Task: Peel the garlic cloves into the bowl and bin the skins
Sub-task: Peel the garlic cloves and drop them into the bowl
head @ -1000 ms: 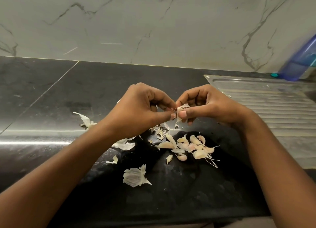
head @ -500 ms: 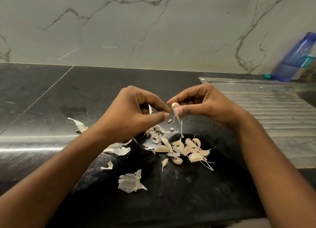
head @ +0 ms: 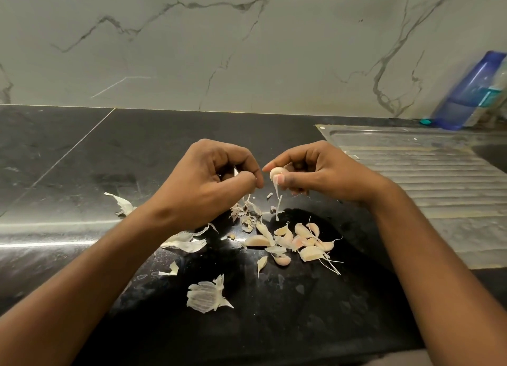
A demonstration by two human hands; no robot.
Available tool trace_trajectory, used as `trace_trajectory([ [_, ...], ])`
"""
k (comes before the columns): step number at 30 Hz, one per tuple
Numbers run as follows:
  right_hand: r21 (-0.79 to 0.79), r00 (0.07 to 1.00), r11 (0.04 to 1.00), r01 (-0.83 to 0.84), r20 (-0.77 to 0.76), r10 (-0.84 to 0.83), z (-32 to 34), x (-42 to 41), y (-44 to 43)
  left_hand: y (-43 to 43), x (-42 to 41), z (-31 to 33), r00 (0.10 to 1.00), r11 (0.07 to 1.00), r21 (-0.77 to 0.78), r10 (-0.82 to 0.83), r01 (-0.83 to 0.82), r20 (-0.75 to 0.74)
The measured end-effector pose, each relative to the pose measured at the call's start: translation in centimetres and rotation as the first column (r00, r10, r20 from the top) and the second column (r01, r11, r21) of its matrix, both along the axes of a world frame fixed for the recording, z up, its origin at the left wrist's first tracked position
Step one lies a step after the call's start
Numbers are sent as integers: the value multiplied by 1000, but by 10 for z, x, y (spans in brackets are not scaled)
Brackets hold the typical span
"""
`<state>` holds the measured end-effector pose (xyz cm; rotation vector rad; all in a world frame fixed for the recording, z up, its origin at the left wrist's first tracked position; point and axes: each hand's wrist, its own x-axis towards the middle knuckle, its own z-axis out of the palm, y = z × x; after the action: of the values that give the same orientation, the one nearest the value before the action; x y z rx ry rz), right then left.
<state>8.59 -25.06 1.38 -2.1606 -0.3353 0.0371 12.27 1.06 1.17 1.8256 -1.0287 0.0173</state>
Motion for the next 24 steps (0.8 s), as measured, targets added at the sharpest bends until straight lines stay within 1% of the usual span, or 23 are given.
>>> trace_trajectory([
  [2,48,1000,999,-7,24,6,1,-1,1,0,1,-2,1000,1000,1,6,-6,3],
  [5,207,999,978,-26,45,17,4,-3,2,-1,0,-4,1000,1000,-4,14,-14,18],
  [7,272,998,961,-56,39,48,6,-5,4,-2,-1,-5,999,999,-12,32,-31,27],
  [11,274,994,955,-113,31,109,6,-5,7,-3,0,-5,998,996,-66,53,-54,-23],
  [16,263,993,958,-115,35,110,7,-4,10,-2,1,-4,995,991,-112,58,-67,-78],
  [19,254,992,960,-115,85,97,5,-3,13,-2,3,-6,992,990,-114,75,-87,-103],
  [24,268,980,961,-72,200,17,3,0,14,-3,2,-6,984,986,-139,67,-91,-165],
])
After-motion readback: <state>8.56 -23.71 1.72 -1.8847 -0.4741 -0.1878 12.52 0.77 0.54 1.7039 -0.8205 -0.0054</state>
